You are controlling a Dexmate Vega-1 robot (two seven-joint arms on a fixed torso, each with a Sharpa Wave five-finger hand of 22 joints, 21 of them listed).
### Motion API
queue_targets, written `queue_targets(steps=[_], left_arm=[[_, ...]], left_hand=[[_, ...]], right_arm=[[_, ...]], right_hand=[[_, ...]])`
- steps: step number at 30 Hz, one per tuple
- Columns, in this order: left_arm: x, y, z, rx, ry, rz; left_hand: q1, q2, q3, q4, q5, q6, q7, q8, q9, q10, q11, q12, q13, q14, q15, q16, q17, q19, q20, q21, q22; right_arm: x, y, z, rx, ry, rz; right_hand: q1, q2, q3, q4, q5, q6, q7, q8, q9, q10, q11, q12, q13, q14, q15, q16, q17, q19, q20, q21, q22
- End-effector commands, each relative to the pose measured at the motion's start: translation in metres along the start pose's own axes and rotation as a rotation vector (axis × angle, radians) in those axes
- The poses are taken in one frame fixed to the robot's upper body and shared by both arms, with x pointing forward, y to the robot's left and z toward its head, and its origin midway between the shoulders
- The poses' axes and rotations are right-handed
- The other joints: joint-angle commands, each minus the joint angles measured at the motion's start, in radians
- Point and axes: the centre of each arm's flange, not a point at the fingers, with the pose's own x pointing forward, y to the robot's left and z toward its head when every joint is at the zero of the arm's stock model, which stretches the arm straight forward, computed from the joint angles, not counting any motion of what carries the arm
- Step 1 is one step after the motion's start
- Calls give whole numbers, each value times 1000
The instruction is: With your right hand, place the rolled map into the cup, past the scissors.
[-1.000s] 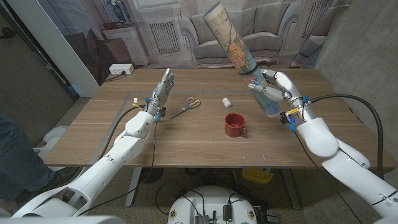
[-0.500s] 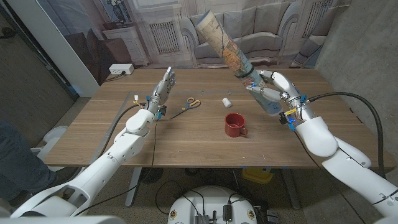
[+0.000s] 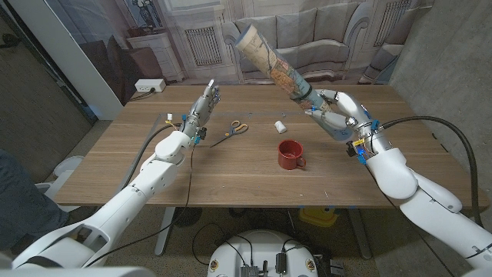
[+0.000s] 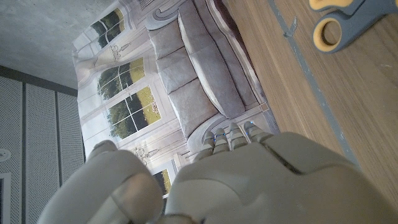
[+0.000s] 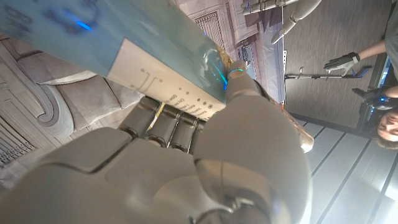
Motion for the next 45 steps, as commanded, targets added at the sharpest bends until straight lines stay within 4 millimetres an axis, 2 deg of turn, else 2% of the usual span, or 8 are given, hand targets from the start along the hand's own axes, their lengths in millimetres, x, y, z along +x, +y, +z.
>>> queue_targets(steps=[1,24,27,28,31,32,34,45], left_arm=[[6,6,4,5,6,-19],[2,13,10,18,4,-34],[-1,15,10,16,3,-33],[-1,15,10,16,3,-33],[-4,16,9,17,6,-30],[-5,16,9,17,7,-29],[-7,17,9,19,9,-26],[-17,21,11,33,17,-15]], left_hand=[[8,0,-8,0,-2,6,0,4,5,0,-6,5,2,0,-3,3,4,0,5,9,3],[10,3,-13,0,-1,6,-4,3,5,1,-9,5,1,1,-9,3,4,0,4,9,3],[11,3,-13,0,-1,6,-4,3,5,1,-9,5,1,1,-9,3,4,0,4,9,3],[11,3,-13,0,-1,5,-4,3,5,0,-9,4,1,1,-9,3,4,0,4,9,3],[11,3,-14,0,-1,6,-3,3,5,0,-10,4,1,1,-9,3,4,0,4,9,3],[11,3,-14,0,-1,6,-3,3,5,0,-10,5,1,1,-9,3,4,0,5,9,3],[11,4,-15,0,-1,5,-3,3,5,0,-9,4,1,1,-8,3,4,0,5,9,3],[12,4,-17,0,-1,5,-2,3,5,0,-7,4,1,0,-8,2,4,-2,5,8,3]], right_arm=[[1,10,9,-91,-8,26],[1,25,26,-254,-44,67],[1,27,27,-276,-49,72],[1,27,27,-276,-49,72],[0,30,27,-297,-48,79],[0,30,26,-301,-49,80],[0,32,26,-312,-50,84],[-2,36,29,-377,-69,85]], right_hand=[[9,3,2,7,6,47,-56,8,5,0,-3,-4,5,-3,-111,0,3,-6,-134,8,3],[9,4,-2,9,8,46,-59,7,5,-4,-13,-5,5,-11,-114,-1,4,-14,-135,11,2],[8,3,-3,10,8,47,-60,7,5,-4,-18,-5,5,-11,-113,0,4,-15,-135,12,2],[9,3,-3,10,8,47,-60,7,5,-3,-7,-4,5,-11,-113,0,4,-15,-134,13,2],[8,4,-4,10,8,49,-61,7,5,-2,-15,-4,5,-10,-114,1,4,-14,-135,14,2],[8,4,-4,10,8,48,-61,7,5,0,-6,-3,5,-10,-114,1,4,-15,-135,14,2],[8,3,-5,10,8,48,-62,7,5,-2,-16,-4,5,-11,-113,0,4,-15,-136,15,1],[7,5,-6,11,9,47,-61,6,5,-2,-16,-4,5,-12,-115,0,4,-16,-136,18,1]])
